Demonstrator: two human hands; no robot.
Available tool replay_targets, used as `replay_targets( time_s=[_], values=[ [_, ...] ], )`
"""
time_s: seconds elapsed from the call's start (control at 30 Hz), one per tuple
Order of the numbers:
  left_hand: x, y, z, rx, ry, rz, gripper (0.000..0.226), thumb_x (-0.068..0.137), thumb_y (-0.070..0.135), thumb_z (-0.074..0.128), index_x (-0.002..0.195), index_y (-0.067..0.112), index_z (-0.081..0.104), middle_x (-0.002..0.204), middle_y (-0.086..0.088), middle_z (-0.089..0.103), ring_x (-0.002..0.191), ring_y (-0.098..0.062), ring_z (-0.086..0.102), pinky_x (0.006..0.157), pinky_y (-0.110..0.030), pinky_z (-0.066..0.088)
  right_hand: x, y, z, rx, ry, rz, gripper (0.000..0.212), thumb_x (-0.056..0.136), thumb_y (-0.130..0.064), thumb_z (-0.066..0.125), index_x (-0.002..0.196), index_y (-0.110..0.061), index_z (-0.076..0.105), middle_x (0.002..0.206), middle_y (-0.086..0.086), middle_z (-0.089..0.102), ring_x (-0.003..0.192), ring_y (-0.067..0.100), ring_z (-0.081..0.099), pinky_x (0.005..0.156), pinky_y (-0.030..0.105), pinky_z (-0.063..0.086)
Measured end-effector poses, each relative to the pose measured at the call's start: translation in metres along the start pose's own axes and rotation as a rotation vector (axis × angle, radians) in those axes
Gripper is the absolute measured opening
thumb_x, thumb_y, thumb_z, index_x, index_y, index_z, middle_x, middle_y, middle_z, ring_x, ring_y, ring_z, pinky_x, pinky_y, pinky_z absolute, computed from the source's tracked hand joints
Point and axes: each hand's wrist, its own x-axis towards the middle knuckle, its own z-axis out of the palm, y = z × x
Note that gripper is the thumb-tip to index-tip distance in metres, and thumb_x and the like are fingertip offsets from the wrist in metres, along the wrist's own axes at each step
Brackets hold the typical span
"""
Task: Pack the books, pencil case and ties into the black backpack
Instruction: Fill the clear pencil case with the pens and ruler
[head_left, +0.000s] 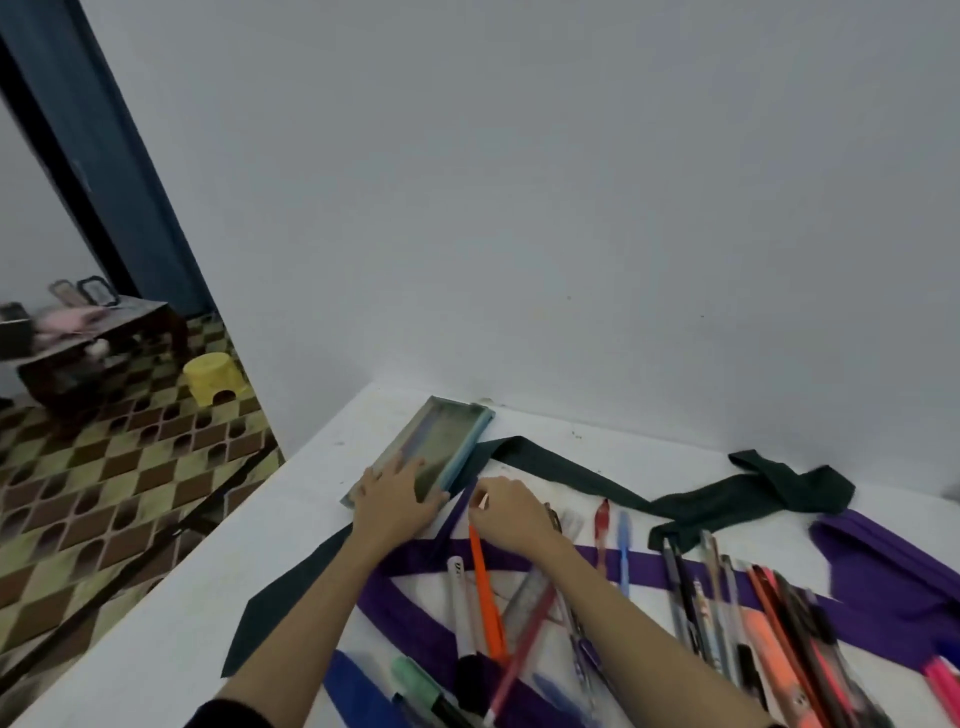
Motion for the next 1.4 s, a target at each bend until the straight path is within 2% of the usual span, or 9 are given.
replay_targets(
  time_s=[0.1, 0.2, 0.3, 0.43, 0.6, 0.77, 0.97, 1.1, 1.4],
  values=[
    [0.011, -0.013, 0.006, 0.047, -0.004, 0.000, 0.056, 0.087, 0.054, 0.051, 0.138, 0.031, 0.043, 0.148, 0.000, 0.037, 0.132, -0.032, 0.035, 0.107, -0.047, 0.033, 0.020, -0.001, 0.009, 0.019, 0.017, 0.026, 0.020, 0.084, -0.017, 0.047, 0.093, -0.014, 0.065, 0.099, 0.012, 0.065, 0.095, 0.026, 0.059, 0.077, 0.031, 0.047],
    [0.012, -0.021, 0.004, -0.080, 0.216, 0.095, 0.027, 0.092, 0.033, 0.050, 0.107, 0.017, 0.066, 0.106, -0.002, 0.068, 0.093, -0.020, 0.060, 0.078, -0.032, 0.050, 0.033, -0.003, 0.013, 0.083, 0.045, 0.042, 0.018, 0.088, -0.019, 0.050, 0.092, -0.010, 0.065, 0.089, 0.006, 0.062, 0.086, 0.020, 0.057, 0.073, 0.028, 0.045],
    [0.007, -0.023, -0.001, -0.263, 0.408, 0.134, 0.022, 0.096, 0.018, 0.047, 0.094, 0.007, 0.066, 0.078, -0.002, 0.066, 0.066, -0.016, 0.057, 0.060, -0.032, 0.048, 0.038, -0.008, 0.015, 0.202, 0.145, 0.082, 0.025, 0.093, -0.032, 0.052, 0.092, -0.009, 0.058, 0.081, -0.002, 0.053, 0.081, 0.016, 0.053, 0.070, 0.029, 0.042],
    [-0.002, -0.016, -0.019, -0.484, 0.511, 0.165, 0.017, 0.097, 0.016, 0.049, 0.104, 0.009, 0.063, 0.092, 0.006, 0.059, 0.076, -0.009, 0.058, 0.056, -0.018, 0.048, 0.041, -0.018, 0.003, 0.585, 0.202, 0.223, 0.031, 0.091, -0.036, 0.056, 0.108, -0.015, 0.041, 0.103, 0.006, 0.055, 0.085, 0.020, 0.056, 0.056, 0.023, 0.044],
    [-0.027, 0.002, -0.043, -0.772, 0.550, 0.157, 0.009, 0.097, 0.014, 0.048, 0.099, 0.016, 0.056, 0.099, 0.004, 0.062, 0.077, -0.002, 0.058, 0.055, -0.009, 0.047, 0.024, -0.028, -0.021, 0.787, 0.279, 0.244, 0.032, 0.086, 0.003, 0.054, 0.107, -0.014, 0.038, 0.111, 0.017, 0.051, 0.067, 0.028, 0.063, 0.043, 0.019, 0.050],
    [-0.054, 0.006, -0.065, -1.033, 0.318, 0.040, 0.019, 0.098, 0.014, 0.047, 0.087, 0.017, 0.063, 0.103, -0.001, 0.068, 0.092, -0.017, 0.062, 0.067, -0.024, 0.051, -0.012, -0.044, -0.056, 0.687, 0.395, 0.023, 0.025, 0.084, 0.004, 0.053, 0.086, -0.021, 0.049, 0.082, 0.010, 0.053, 0.075, 0.030, 0.060, 0.067, 0.044, 0.057],
    [-0.109, 0.027, -0.071, -1.637, -0.389, -0.075, 0.039, 0.092, 0.044, 0.047, 0.107, 0.016, 0.068, 0.107, -0.009, 0.071, 0.097, -0.026, 0.064, 0.080, -0.040, 0.048, -0.075, -0.050, -0.091, 0.636, 0.296, -0.145, 0.029, 0.080, 0.011, 0.052, 0.084, -0.017, 0.056, 0.067, 0.004, 0.048, 0.072, 0.017, 0.059, 0.078, 0.036, 0.058],
    [-0.134, 0.042, -0.049, -1.528, -0.662, 0.072, 0.064, 0.084, 0.065, 0.049, 0.130, 0.022, 0.057, 0.126, -0.017, 0.058, 0.111, -0.035, 0.056, 0.088, -0.050, 0.048, -0.125, -0.033, -0.101, 0.626, 0.261, -0.193, 0.028, 0.080, 0.012, 0.053, 0.087, -0.015, 0.058, 0.070, 0.012, 0.048, 0.074, 0.027, 0.062, 0.075, 0.032, 0.056],
    [-0.178, 0.072, -0.009, -1.493, -0.624, 0.148, 0.104, 0.052, 0.060, 0.081, 0.140, 0.026, 0.038, 0.123, -0.011, 0.060, 0.106, -0.026, 0.062, 0.083, -0.036, 0.054, -0.180, -0.014, -0.084, 0.616, 0.273, -0.167, 0.028, 0.079, 0.010, 0.059, 0.080, -0.018, 0.057, 0.067, 0.010, 0.051, 0.045, -0.003, 0.047, 0.057, 0.009, 0.041]
  ],
)
